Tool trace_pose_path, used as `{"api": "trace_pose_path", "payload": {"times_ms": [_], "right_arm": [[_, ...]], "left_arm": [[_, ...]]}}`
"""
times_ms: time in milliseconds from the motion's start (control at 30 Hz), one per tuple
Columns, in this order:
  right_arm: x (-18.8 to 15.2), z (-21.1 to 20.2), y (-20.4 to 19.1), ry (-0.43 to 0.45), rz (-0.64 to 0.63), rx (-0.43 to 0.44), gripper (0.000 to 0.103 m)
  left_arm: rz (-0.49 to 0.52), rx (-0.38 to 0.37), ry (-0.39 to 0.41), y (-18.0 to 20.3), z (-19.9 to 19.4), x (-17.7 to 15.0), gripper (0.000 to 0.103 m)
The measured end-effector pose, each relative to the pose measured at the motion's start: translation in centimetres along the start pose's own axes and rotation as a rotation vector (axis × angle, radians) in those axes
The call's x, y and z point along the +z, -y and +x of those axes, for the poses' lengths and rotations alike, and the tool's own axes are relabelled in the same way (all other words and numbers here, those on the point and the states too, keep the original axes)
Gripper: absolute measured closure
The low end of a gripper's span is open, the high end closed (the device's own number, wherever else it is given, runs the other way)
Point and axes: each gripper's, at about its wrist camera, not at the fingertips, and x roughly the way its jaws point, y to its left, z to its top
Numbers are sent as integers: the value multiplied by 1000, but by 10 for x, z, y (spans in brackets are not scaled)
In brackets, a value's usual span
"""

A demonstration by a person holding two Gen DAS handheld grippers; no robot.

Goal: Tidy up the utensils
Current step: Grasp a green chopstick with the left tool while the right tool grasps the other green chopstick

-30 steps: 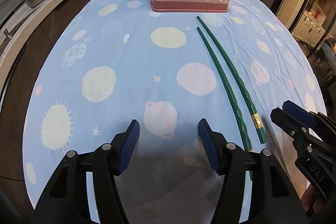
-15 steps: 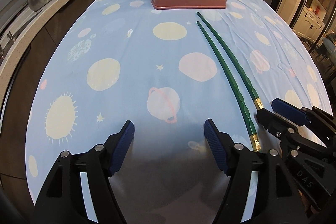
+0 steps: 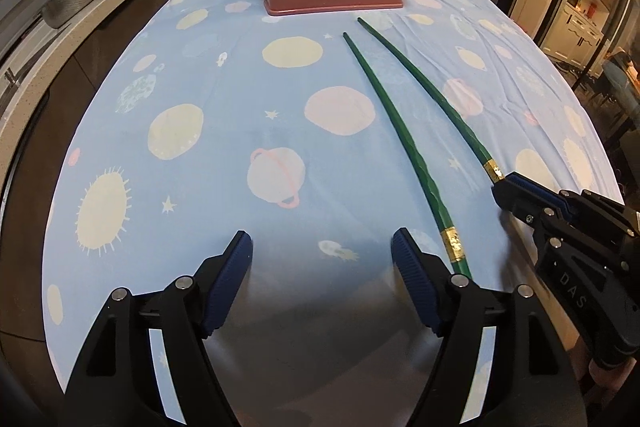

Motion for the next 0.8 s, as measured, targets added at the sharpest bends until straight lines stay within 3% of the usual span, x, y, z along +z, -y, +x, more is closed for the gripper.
{"api": "trace_pose_path", "payload": {"times_ms": [300,600,800], "right_arm": [[-12,-13,28,-6,75,-21,96],[-15,-14,24,-9,58,3,96],[-19,-16,22,-8,53,15,96]], "left_arm": [[82,-122,-5,39,-6,-5,34],[88,-62,0,41,-1,-6,59],[70,-50,8,33,-6,-10,87]]}}
